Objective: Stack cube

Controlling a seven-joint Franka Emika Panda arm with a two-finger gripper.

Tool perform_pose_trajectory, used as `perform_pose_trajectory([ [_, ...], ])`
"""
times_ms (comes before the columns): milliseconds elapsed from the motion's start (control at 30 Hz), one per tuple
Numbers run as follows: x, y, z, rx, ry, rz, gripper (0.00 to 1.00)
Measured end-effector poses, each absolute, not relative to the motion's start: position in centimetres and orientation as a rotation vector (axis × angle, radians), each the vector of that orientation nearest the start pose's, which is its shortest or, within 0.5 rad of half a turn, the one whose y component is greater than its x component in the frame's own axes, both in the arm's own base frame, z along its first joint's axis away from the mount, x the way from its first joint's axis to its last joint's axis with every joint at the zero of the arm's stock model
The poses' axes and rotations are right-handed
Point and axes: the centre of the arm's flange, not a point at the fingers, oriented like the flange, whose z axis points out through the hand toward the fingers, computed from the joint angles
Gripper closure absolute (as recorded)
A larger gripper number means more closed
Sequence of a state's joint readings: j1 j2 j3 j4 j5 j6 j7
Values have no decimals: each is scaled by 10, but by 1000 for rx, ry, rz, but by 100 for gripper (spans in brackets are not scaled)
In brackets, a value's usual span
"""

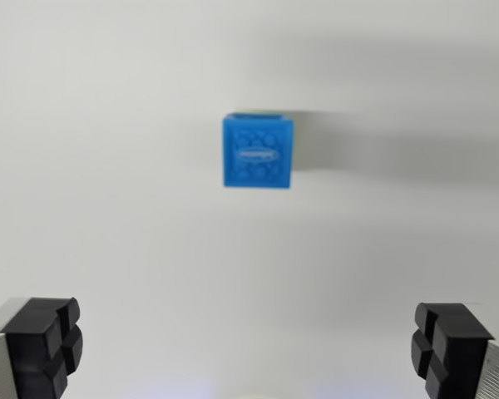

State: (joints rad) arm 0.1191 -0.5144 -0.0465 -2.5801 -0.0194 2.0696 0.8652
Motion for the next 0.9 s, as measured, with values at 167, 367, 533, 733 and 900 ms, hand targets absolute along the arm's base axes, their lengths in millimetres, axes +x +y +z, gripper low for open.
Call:
perform_pose_trajectory([
  [167, 381, 27, 445, -2901, 1188, 0, 0],
  [367, 381, 27, 457, -2902, 1188, 0, 0],
  [533, 382, 27, 464, -2902, 1188, 0, 0],
  [733, 381, 27, 467, -2902, 1188, 1, 0],
  [900, 381, 27, 467, -2903, 1188, 2, 0],
])
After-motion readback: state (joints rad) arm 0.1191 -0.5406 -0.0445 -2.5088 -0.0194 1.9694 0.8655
